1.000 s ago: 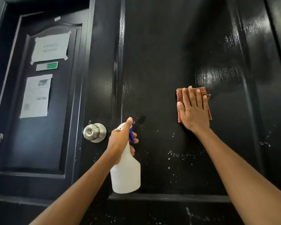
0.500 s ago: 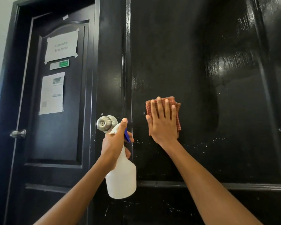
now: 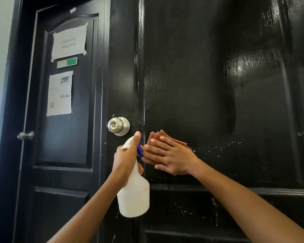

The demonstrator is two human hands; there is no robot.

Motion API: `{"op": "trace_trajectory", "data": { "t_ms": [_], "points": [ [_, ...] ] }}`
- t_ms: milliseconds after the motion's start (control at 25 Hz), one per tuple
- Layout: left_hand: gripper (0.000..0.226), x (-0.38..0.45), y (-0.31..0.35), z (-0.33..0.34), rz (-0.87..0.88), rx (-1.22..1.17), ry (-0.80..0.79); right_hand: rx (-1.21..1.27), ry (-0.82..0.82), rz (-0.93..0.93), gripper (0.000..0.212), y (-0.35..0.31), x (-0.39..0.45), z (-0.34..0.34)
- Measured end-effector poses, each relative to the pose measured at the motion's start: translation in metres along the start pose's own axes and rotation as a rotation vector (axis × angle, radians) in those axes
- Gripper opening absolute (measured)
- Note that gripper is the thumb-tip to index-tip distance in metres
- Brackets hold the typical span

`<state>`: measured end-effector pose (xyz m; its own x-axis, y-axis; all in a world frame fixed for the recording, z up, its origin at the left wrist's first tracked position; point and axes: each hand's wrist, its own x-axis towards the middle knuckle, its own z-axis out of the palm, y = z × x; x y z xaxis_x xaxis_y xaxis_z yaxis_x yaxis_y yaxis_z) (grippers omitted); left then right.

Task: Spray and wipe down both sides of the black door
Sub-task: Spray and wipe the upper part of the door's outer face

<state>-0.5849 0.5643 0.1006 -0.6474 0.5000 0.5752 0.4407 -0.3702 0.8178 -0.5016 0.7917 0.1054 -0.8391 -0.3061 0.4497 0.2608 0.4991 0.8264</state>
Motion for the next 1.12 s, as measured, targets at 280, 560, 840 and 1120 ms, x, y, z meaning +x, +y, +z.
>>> {"op": "trace_trajectory", "data": {
  "t_ms": [280, 560, 840, 1120],
  "points": [
    [0.055, -0.007, -0.005, -0.029, -0.013, -0.008, 0.0, 0.141, 0.281, 1.045, 0.068, 0.047, -0.013, -0.019],
    [0.047, -0.001, -0.004, -0.061, 0.019, -0.014, 0.051, 0.12, 0.235, 0.742, 0.067, 0.004, 0.113, -0.029],
    [0.054, -0.013, -0.017, -0.055, -0.07, -0.031, 0.036, 0.153, 0.211, 0.553, 0.068, -0.073, 0.07, 0.004],
    [0.057, -0.029, -0.019, -0.05, -0.091, -0.018, 0.007, 0.043, 0.029, 0.028, 0.062, -0.081, -0.01, 0.025]
  ]
}}
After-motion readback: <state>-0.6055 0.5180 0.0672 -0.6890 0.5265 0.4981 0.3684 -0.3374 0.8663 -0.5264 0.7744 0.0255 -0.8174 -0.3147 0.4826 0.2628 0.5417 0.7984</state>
